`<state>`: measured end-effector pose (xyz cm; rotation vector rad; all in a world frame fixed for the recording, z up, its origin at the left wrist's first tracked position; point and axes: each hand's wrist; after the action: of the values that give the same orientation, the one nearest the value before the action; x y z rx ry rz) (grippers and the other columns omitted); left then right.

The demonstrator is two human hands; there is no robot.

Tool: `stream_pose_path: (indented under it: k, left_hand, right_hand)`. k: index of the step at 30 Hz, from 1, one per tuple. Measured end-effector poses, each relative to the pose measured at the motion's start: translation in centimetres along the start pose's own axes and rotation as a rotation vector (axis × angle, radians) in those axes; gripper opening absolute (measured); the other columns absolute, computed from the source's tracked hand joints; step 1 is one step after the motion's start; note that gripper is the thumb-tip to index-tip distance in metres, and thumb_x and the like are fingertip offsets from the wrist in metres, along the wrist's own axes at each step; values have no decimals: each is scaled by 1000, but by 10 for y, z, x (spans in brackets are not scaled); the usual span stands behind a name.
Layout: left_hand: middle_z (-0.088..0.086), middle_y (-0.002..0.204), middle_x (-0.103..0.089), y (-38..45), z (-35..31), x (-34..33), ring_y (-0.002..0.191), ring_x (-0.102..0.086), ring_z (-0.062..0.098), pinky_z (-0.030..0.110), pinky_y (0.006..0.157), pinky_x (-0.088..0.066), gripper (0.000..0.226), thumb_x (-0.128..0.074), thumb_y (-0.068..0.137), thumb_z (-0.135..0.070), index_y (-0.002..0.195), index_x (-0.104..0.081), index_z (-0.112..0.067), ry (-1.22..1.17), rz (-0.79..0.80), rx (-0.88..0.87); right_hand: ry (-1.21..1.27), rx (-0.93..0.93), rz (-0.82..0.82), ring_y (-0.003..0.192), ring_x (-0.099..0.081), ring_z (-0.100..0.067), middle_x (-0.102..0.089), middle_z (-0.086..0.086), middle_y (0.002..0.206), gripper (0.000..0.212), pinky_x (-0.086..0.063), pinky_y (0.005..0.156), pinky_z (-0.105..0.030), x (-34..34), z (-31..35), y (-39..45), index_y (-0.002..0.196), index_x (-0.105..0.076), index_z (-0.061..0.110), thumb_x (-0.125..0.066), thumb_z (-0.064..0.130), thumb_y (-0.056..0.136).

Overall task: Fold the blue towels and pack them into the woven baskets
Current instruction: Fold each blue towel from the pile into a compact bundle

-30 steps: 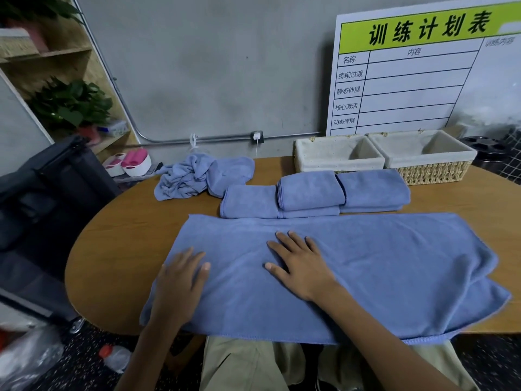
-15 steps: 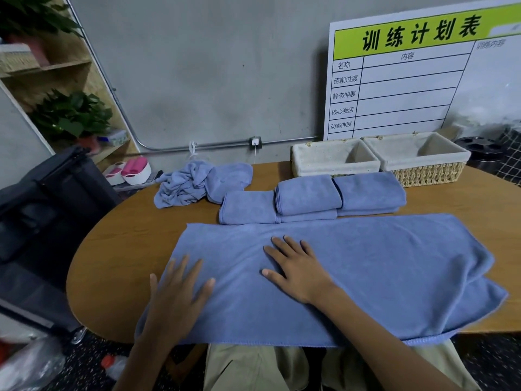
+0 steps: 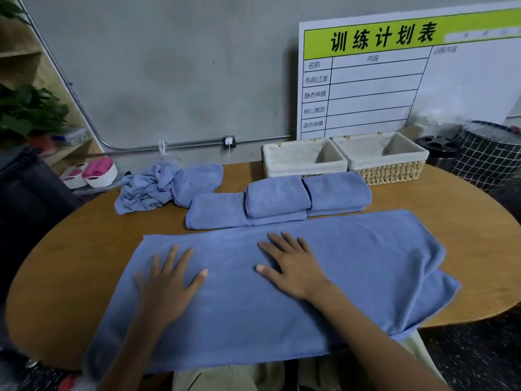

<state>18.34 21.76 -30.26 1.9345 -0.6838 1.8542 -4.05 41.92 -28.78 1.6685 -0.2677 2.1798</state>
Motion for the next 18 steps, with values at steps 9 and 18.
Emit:
stream_pose_path:
  k: [9, 18]
  left_hand:
    - [-9, 168, 1, 26, -25, 8, 153, 2, 32, 69, 116, -10, 80, -19, 87, -81, 157, -10, -44, -31, 13, 24]
    - [-8, 167, -10, 32, -18, 1, 152, -7, 38, 68, 116, -16, 105, -7, 65, -98, 154, -23, -46, -132, -88, -23]
  right_hand:
    - [2, -72, -2, 153, 0, -22, -10, 7, 166, 69, 1, 122, -47, 7, -22, 1, 155, -23, 36, -26, 70, 96]
    - [-52, -263, -75, 153, -6, -17, -13, 11, 165, 101, -7, 122, -48, 35, -106, -39, 155, -24, 39, 6, 90, 72]
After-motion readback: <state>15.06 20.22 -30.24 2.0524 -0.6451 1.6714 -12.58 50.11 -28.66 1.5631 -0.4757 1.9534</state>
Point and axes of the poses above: each hand's wrist, its own y-axis towards the middle knuckle, its own x-axis out of the back of the hand, z = x × y
